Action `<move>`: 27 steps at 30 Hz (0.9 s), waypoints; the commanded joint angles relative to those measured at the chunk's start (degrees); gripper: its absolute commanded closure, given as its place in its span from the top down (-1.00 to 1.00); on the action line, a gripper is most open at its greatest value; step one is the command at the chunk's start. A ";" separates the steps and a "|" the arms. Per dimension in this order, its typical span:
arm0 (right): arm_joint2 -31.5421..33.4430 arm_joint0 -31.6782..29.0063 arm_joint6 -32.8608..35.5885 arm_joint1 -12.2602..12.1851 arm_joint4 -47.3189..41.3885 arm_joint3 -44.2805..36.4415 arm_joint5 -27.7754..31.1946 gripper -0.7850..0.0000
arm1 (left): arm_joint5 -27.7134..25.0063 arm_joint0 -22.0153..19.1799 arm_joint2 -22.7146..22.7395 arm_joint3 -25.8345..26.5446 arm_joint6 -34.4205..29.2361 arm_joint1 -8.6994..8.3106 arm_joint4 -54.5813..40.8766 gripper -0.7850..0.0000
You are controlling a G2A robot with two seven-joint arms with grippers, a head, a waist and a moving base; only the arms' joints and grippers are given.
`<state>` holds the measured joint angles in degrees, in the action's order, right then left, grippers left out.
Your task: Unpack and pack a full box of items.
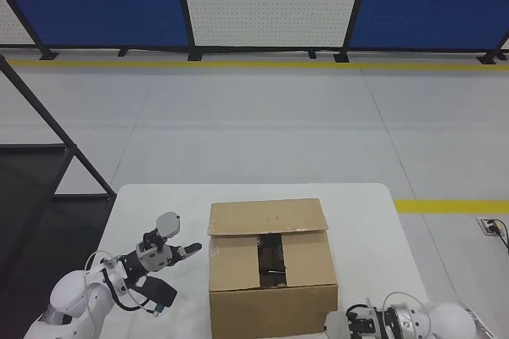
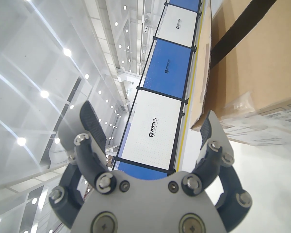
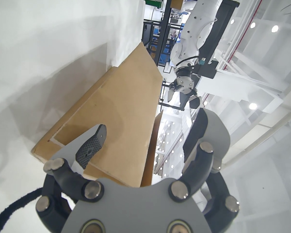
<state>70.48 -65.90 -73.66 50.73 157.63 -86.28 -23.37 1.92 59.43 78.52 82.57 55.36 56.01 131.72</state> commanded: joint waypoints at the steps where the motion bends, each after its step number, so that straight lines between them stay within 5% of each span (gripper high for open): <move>1: 2.67 -2.04 -1.25 -0.65 -1.04 -2.40 -1.75 1.00 | 0.00 0.00 0.00 0.00 0.00 0.00 0.00 1.00; 11: 16.60 -10.25 -1.88 -3.03 -6.78 -13.72 -4.25 1.00 | 0.00 0.00 0.00 0.00 0.00 0.00 0.00 1.00; 21: 19.43 -3.43 7.66 -3.47 -9.61 -15.21 12.24 1.00 | 1.37 2.37 1.60 3.84 -0.13 -0.11 -3.30 1.00; 27: 19.34 -3.11 7.62 -3.50 -9.22 -15.19 12.61 1.00 | 1.53 3.05 2.43 4.49 -0.12 -0.22 -3.94 1.00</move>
<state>89.82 -69.00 -66.09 47.23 148.44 -101.47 -10.75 3.45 62.51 80.99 87.08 55.23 55.78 127.76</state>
